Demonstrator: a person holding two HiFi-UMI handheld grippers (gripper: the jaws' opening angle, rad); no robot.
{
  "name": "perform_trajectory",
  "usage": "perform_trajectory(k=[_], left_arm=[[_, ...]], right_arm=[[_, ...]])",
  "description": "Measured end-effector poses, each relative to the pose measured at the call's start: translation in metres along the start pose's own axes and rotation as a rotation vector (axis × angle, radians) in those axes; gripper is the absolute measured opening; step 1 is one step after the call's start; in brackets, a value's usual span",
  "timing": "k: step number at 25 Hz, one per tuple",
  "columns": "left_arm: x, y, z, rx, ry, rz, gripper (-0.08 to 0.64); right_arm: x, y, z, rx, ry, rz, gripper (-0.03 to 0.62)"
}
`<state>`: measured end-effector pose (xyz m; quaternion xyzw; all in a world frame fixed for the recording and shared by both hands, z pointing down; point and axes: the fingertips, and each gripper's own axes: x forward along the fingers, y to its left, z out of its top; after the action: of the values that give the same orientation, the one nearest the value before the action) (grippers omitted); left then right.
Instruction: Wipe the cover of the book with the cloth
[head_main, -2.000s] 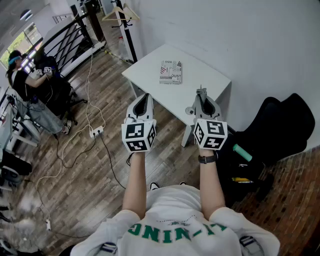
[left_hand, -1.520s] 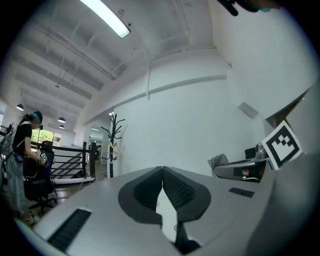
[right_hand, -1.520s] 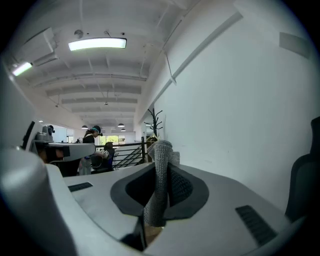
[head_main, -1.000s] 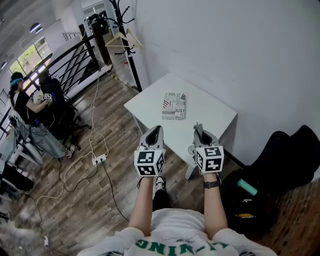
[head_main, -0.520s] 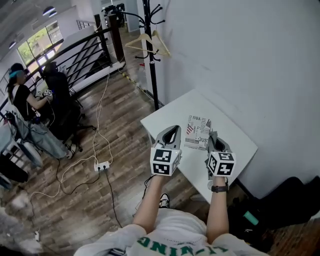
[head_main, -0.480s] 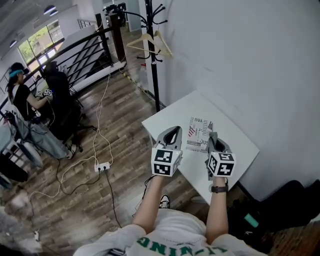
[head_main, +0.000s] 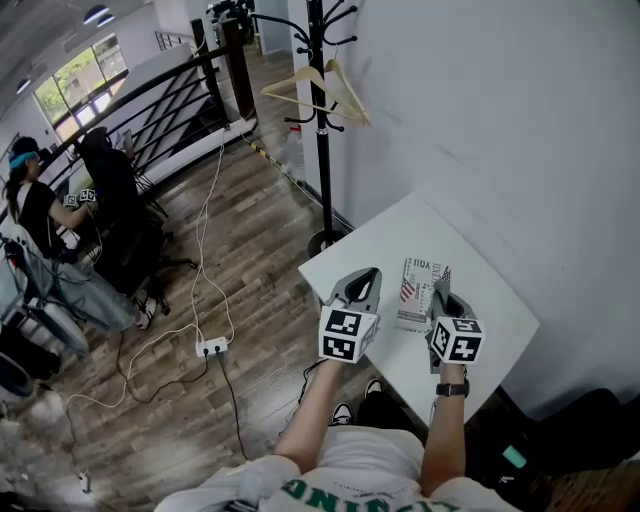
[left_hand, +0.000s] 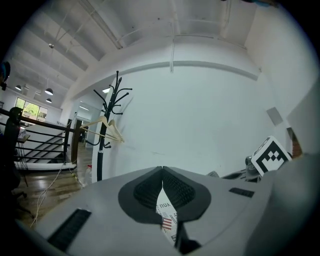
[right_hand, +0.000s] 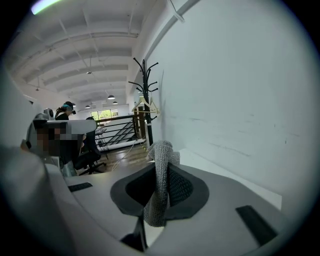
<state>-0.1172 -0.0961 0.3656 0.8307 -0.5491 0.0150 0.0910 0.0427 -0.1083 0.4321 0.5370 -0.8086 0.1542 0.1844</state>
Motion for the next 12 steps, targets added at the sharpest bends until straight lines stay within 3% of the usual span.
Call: perform_trajectory(k=[12], left_arm=[[0.068, 0.020, -0.013, 0.031, 0.074, -0.037, 0.014]], right_arm=[[0.073, -0.015, 0.010, 0.052, 0.027, 0.047, 0.040]])
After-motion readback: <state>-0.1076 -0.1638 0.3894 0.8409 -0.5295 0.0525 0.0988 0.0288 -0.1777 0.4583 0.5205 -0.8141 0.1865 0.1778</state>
